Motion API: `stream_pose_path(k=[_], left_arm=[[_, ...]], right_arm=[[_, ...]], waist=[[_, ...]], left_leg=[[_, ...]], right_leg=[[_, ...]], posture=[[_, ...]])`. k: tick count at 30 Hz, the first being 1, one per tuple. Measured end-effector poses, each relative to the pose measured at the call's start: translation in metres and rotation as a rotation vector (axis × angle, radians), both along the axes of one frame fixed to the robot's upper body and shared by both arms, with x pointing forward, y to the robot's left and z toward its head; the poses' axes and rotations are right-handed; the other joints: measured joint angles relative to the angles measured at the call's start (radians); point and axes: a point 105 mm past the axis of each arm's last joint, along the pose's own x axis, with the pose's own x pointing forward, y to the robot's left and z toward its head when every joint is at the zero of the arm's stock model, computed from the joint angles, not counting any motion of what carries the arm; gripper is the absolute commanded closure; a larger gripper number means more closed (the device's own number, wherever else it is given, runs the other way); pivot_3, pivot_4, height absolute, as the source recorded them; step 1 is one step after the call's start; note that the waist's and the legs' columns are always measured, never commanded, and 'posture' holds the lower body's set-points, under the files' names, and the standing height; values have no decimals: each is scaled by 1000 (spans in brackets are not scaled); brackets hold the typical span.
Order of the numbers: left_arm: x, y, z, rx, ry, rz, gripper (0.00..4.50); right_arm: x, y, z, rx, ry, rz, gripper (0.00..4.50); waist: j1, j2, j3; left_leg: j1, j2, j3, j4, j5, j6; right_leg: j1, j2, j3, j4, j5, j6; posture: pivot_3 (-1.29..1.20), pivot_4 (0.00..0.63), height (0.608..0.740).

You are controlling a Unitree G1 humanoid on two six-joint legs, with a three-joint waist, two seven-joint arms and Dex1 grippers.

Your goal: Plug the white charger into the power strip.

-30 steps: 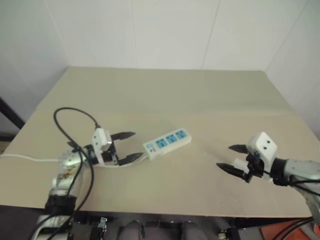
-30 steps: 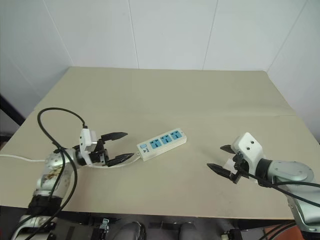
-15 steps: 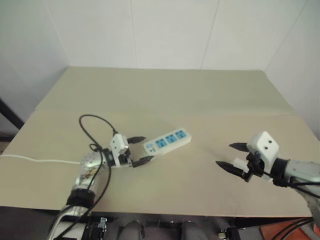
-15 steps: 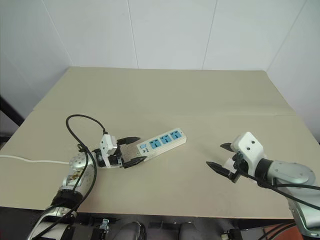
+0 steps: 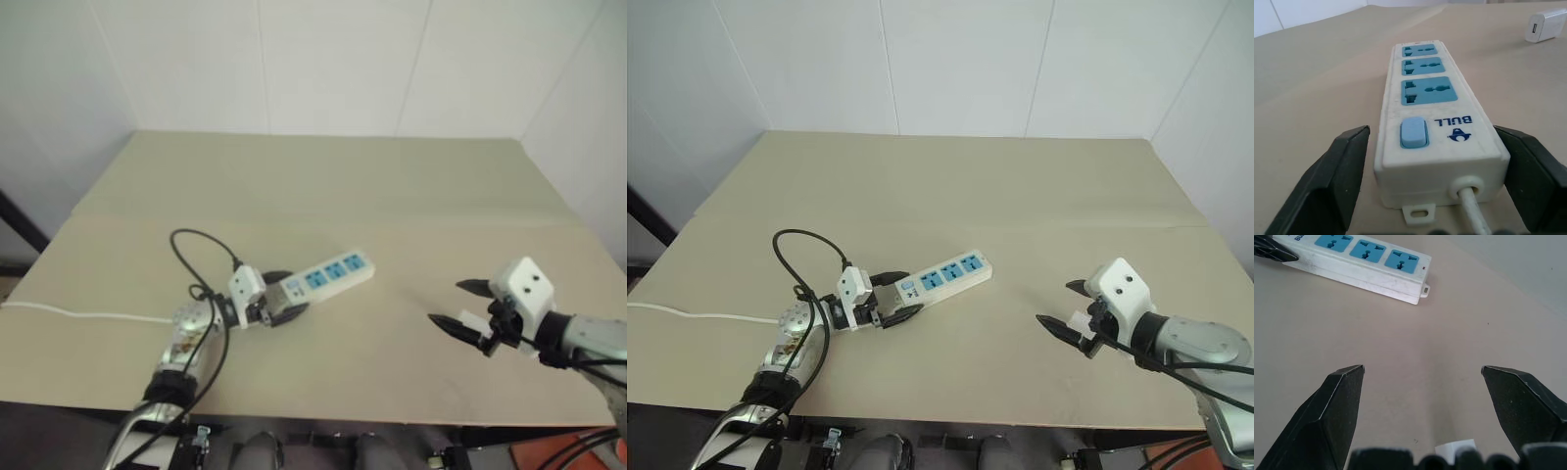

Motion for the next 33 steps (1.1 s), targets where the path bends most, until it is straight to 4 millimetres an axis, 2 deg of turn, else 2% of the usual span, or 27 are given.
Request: stream_pose_path(k=[7, 11, 14, 18, 23, 27, 33], left_arm=[[-3, -1, 0, 11, 12, -27, 1246], [-13, -1, 0, 37, 46, -122, 1246], [-23, 1, 1, 62, 92, -217, 1246], [-35, 3, 2, 116, 136, -333, 1246], [-37, -2, 3, 154, 138, -388, 1246], [-39, -8, 2, 158, 142, -426, 1246], [-37, -21, 2, 157, 121, -453, 1246]], right_arm=[[1, 2, -1, -12, 10, 16, 0], [2, -3, 1, -96, 61, 72, 0], [8, -10, 9, -150, 100, 107, 0], [15, -18, 19, -243, 216, 123, 0], [22, -21, 27, -291, 348, 86, 0], [26, -20, 21, -376, 428, 85, 0], [28, -27, 1, -533, 543, 89, 0]], waist=[[0, 0, 0], [-1, 0, 0], [-4, 0, 0], [-5, 1, 0], [-3, 1, 0], [1, 1, 0], [3, 1, 0]], left_leg=[[0, 0, 0, 0, 0, 0], [0, 0, 0, 0, 0, 0], [0, 0, 0, 0, 0, 0], [0, 1, 0, 0, 0, 0], [-1, 1, 0, 0, 0, 0], [-4, 0, 0, 0, 0, 0], [-7, 0, 0, 0, 0, 0]], right_leg=[[0, 0, 0, 0, 0, 0], [0, 0, 0, -1, 0, 0], [0, 1, 0, 0, 0, 0], [-1, 0, 0, -1, 0, 0], [-1, 0, 0, -1, 0, 0], [-3, -1, -1, -2, 0, 0], [-7, -1, -1, -1, 0, 0]], posture=[[0, 150, 740], [0, 150, 740], [0, 150, 740], [0, 150, 740], [0, 150, 740], [0, 150, 740], [0, 150, 740]])
